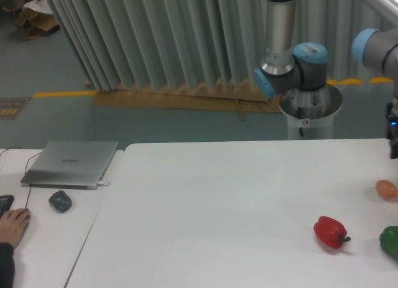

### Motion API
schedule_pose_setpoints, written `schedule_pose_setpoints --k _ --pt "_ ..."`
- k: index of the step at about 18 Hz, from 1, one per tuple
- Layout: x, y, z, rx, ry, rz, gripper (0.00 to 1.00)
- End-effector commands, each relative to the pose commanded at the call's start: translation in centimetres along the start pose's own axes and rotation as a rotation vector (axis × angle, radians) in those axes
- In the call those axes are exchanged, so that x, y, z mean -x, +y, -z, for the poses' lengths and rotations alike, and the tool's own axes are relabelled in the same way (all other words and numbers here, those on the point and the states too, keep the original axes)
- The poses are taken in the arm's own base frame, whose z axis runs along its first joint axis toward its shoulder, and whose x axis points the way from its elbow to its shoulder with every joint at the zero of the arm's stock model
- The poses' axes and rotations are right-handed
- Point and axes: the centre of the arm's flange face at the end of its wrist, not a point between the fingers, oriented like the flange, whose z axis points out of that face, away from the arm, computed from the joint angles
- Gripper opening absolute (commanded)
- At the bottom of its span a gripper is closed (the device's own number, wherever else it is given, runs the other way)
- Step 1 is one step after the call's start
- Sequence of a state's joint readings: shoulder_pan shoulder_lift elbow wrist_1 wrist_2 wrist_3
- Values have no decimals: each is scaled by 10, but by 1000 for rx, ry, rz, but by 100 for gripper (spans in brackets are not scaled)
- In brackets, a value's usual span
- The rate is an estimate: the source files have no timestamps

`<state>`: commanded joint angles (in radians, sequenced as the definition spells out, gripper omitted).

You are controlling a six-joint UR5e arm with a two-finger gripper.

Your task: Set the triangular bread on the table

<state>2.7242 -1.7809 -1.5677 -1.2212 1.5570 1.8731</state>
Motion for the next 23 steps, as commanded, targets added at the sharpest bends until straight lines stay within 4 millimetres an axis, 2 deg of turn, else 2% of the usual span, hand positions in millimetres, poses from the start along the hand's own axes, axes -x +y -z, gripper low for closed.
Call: schedule_pose_setpoints --k 1,5,8,14,18,21,23 --pt "4 15 1 12 -32 22 100" --pt "12 38 -12 13 -28 112 100" --pt "25 44 -19 18 -49 187 100" --pt "35 63 -34 21 -45 218 100" --pt "45 75 -58 29 -61 263 100" --pt "51 78 -68 27 -54 270 100" --pt "67 83 -85 35 -85 267 100"
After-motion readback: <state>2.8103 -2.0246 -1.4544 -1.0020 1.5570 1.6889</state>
